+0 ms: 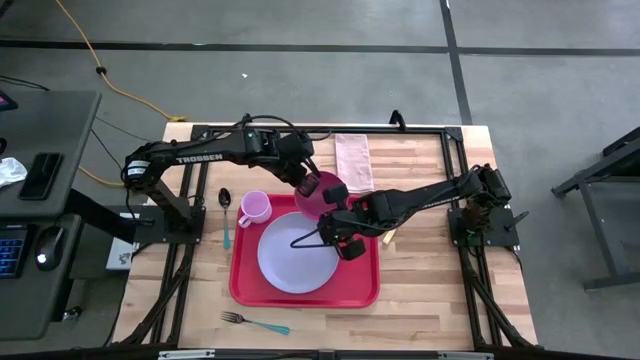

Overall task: Set up tray
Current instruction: Put the red bowl on top of the blue plate

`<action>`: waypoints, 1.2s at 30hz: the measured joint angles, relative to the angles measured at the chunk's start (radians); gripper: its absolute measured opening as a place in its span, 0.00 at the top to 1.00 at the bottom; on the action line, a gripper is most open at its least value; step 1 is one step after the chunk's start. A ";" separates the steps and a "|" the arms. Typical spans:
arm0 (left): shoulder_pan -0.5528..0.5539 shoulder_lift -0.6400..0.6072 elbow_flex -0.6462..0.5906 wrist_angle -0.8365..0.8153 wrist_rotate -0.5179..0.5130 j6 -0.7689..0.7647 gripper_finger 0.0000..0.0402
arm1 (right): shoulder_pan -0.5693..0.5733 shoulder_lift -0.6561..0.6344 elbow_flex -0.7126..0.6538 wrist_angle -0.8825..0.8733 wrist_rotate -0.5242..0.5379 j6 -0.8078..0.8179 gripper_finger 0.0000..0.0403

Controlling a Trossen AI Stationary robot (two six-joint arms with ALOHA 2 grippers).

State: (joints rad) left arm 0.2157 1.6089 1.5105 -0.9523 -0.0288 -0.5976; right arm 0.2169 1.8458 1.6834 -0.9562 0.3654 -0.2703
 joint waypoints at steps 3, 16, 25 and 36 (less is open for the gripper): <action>0.000 0.000 0.000 -0.001 0.000 0.000 0.97 | 0.000 0.000 0.000 0.001 0.000 0.001 1.00; 0.000 0.025 0.002 -0.043 -0.003 0.003 0.97 | 0.004 -0.032 -0.003 0.011 -0.004 0.028 0.85; 0.000 0.057 0.000 -0.049 0.010 0.014 0.97 | 0.035 -0.036 -0.003 0.006 -0.002 0.053 0.72; -0.041 0.045 0.001 -0.192 0.022 0.006 0.97 | 0.087 -0.037 -0.002 -0.059 0.097 0.108 0.71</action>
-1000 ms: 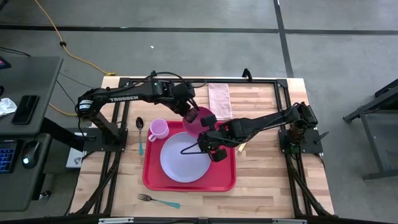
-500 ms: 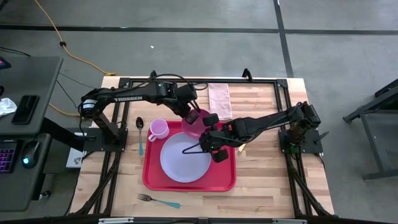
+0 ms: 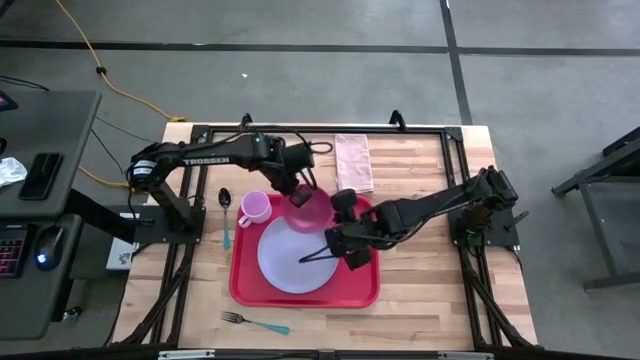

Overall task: Set up tray
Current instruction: Put the red bowl on top of the blue plate

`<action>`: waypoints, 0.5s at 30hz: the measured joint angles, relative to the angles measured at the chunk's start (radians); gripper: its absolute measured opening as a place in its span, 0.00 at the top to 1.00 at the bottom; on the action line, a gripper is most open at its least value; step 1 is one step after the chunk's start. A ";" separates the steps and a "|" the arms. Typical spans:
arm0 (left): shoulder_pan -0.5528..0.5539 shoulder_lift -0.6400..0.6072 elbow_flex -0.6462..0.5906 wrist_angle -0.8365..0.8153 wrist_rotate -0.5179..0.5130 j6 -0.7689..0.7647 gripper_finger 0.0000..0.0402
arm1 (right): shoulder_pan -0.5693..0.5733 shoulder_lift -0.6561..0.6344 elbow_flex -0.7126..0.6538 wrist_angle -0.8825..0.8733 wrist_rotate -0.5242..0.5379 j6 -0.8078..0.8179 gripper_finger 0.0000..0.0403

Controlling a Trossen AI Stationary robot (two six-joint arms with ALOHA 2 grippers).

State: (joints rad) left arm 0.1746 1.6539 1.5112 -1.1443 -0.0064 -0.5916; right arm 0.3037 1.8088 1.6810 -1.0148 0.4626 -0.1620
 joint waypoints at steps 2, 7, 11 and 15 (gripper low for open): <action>-0.030 -0.002 0.000 -0.023 -0.001 -0.012 0.97 | 0.001 0.000 0.000 -0.030 -0.001 0.041 0.71; -0.124 -0.021 -0.001 -0.046 -0.024 -0.054 0.97 | 0.000 0.000 0.000 -0.126 -0.034 0.177 0.71; -0.217 -0.044 0.000 -0.041 -0.085 -0.125 0.97 | 0.000 0.000 0.000 -0.190 -0.085 0.259 0.71; -0.293 -0.063 0.000 -0.043 -0.120 -0.199 0.97 | 0.001 -0.001 0.000 -0.232 -0.095 0.304 0.71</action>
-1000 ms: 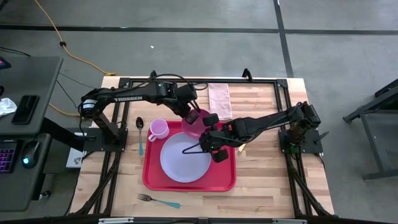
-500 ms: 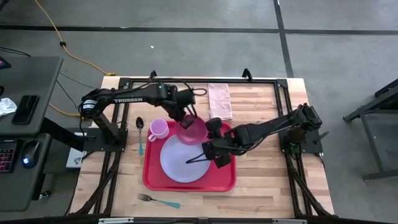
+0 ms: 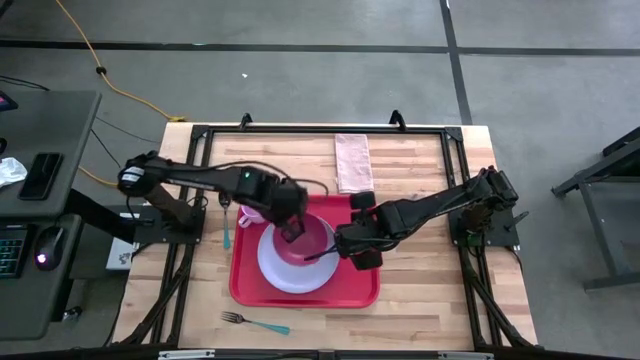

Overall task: Set up tray
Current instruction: Put the red bowl on top of the blue plate

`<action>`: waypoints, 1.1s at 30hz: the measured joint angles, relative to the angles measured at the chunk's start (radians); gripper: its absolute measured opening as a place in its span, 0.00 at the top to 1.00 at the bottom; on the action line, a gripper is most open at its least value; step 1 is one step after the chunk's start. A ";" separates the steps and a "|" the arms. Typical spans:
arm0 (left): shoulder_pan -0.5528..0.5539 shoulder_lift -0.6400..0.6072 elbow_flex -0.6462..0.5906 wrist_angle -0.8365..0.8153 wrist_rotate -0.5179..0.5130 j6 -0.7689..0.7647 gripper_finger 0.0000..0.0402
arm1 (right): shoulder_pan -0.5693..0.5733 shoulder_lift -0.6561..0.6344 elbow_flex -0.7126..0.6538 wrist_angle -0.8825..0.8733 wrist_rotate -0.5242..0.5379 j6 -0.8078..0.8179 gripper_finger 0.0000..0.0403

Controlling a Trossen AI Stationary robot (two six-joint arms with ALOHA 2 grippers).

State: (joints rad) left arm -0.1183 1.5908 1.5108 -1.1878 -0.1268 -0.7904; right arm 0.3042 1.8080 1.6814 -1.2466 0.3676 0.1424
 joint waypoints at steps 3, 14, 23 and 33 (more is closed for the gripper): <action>-0.049 -0.007 0.000 -0.011 -0.025 -0.054 0.97 | 0.000 0.000 0.000 -0.025 0.005 0.017 0.71; -0.168 -0.005 0.000 -0.027 -0.100 -0.182 0.97 | 0.000 -0.069 0.000 -0.063 0.055 0.015 0.77; -0.178 -0.005 0.000 -0.021 -0.124 -0.192 0.97 | 0.000 -0.274 -0.086 -0.057 0.091 0.109 0.81; -0.177 -0.004 -0.089 0.071 -0.146 -0.208 0.97 | 0.000 -0.504 -0.332 0.079 0.040 0.202 0.81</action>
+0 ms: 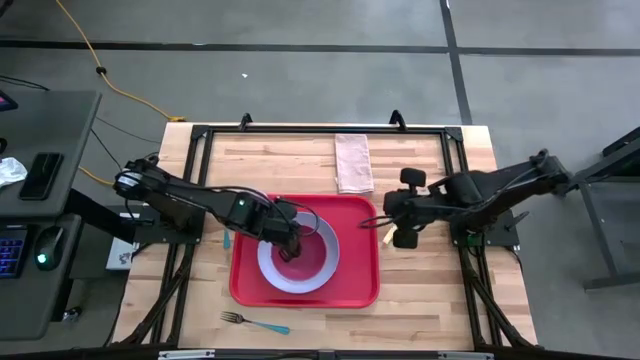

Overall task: Set up tray
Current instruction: Put the red bowl on top of the blue plate

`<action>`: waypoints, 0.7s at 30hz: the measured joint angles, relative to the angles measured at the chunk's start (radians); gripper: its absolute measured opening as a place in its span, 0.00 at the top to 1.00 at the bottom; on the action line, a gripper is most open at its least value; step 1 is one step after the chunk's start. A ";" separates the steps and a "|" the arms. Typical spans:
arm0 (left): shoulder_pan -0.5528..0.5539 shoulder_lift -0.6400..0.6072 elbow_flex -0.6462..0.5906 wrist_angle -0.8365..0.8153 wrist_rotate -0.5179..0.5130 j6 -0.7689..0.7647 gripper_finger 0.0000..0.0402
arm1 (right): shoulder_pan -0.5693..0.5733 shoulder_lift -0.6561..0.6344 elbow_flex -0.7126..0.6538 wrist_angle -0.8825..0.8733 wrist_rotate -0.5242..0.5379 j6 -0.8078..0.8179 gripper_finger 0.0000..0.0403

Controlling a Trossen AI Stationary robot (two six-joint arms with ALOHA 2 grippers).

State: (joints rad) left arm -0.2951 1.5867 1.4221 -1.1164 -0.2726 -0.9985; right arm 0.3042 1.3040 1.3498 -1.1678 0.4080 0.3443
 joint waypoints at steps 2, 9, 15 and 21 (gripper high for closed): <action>0.000 -0.003 -0.039 0.006 0.005 -0.019 0.97 | 0.000 -0.026 -0.033 0.031 -0.009 0.014 0.81; 0.003 -0.006 -0.106 0.043 -0.006 -0.063 0.97 | 0.000 -0.038 -0.073 0.037 -0.035 0.015 0.81; 0.048 -0.006 -0.176 0.178 0.024 -0.040 0.97 | 0.000 -0.038 -0.072 0.044 -0.043 0.015 0.81; 0.060 -0.006 -0.220 0.193 0.048 -0.036 0.97 | 0.000 -0.038 -0.072 0.044 -0.056 0.017 0.81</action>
State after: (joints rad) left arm -0.2352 1.5810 1.2017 -0.9232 -0.2241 -1.0344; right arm 0.3038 1.2659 1.2774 -1.1240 0.3523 0.3611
